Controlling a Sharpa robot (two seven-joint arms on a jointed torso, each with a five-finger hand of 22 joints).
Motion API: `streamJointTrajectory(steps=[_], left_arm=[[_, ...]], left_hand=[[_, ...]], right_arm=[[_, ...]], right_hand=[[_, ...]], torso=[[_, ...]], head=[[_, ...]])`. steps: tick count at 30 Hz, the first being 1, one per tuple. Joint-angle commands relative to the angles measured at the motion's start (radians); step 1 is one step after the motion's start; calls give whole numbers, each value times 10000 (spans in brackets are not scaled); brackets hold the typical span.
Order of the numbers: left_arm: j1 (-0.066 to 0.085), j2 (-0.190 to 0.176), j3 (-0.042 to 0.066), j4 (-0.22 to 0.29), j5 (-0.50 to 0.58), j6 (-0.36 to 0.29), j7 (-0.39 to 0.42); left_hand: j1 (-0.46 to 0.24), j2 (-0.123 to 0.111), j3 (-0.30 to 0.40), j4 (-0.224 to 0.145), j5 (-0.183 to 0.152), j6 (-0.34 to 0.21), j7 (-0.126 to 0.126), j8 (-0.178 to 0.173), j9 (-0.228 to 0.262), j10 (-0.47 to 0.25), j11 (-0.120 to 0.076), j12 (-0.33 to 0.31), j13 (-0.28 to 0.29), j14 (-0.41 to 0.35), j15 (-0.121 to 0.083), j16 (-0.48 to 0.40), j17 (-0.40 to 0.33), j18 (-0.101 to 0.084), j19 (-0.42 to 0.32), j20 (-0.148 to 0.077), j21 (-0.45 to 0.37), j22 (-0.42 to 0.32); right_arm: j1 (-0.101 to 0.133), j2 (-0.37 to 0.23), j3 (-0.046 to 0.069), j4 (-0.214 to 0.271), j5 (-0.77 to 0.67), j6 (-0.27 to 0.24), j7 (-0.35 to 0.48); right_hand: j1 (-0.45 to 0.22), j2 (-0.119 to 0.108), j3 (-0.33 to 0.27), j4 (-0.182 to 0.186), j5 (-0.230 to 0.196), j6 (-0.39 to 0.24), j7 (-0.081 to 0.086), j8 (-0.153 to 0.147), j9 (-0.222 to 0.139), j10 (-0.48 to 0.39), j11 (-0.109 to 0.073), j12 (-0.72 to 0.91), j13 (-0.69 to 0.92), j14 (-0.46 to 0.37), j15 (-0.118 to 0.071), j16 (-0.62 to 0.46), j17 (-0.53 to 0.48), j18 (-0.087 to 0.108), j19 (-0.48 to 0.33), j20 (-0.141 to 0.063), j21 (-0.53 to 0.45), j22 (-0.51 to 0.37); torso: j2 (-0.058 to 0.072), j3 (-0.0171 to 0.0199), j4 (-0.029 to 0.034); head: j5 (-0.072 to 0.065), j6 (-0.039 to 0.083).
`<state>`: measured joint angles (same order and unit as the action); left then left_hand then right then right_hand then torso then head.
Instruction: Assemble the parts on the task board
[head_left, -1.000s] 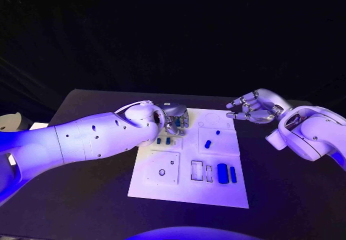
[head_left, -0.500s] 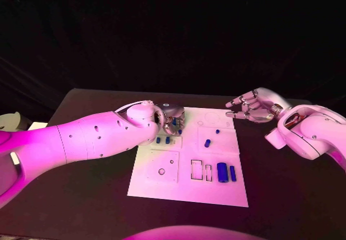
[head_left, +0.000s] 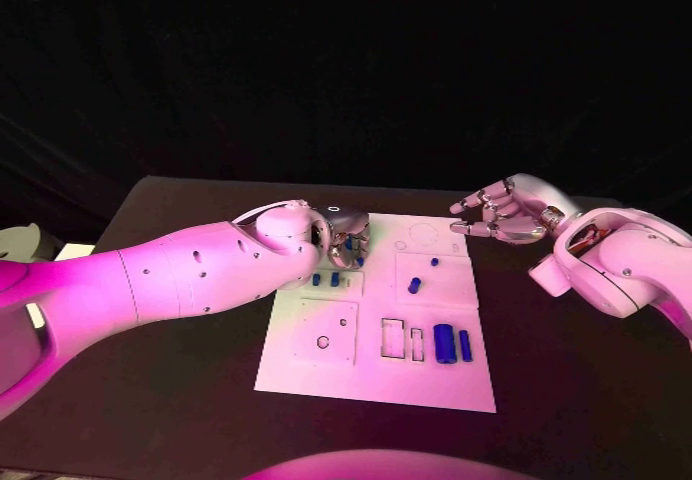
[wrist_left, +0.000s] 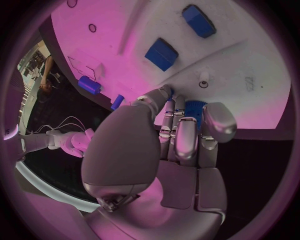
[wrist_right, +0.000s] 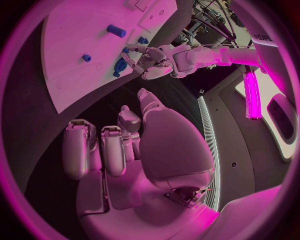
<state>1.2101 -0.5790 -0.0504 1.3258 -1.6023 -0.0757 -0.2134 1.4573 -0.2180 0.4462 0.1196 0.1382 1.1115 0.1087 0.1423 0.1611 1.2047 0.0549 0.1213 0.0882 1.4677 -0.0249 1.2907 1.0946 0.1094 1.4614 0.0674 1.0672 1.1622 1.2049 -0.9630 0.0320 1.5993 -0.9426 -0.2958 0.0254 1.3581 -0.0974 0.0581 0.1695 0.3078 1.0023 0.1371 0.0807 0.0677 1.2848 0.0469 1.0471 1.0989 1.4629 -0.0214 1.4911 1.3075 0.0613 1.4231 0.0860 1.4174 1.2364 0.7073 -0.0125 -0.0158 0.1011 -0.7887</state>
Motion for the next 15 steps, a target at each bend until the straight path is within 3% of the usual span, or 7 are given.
streamJointTrajectory(steps=[1, 15], left_arm=[[-53, 50, -21, -46, -52, 271, 152], [-85, 75, -23, -27, 45, 473, 264]], left_hand=[[-20, 96, 79, -10, -24, 75, 16, -73, -19, 111, -15, -57, -16, 312, -75, 71, -14, -74, 211, -17, 73, 42], [-31, 87, 179, -94, -34, 129, 10, -129, -64, 193, -27, -140, -63, 300, -87, 77, -86, -103, 232, -34, 220, 175]], right_arm=[[-7, 9, 0, 13, -66, 137, 69], [-7, 8, 0, 18, -69, 146, 60]], right_hand=[[29, 70, -53, -17, 50, 74, -9, 7, 0, -1, 8, -59, -9, 775, -56, -43, 1326, 65, 3, -84, -33, -1], [48, 85, -50, -21, 53, 78, -10, 9, 1, 7, 7, -43, 1, 774, -57, -47, 1322, 64, 5, -85, -33, 1]], torso=[[0, -2, 4], [-10, 6, 2]], head=[[-1, 0], [2, -8]])
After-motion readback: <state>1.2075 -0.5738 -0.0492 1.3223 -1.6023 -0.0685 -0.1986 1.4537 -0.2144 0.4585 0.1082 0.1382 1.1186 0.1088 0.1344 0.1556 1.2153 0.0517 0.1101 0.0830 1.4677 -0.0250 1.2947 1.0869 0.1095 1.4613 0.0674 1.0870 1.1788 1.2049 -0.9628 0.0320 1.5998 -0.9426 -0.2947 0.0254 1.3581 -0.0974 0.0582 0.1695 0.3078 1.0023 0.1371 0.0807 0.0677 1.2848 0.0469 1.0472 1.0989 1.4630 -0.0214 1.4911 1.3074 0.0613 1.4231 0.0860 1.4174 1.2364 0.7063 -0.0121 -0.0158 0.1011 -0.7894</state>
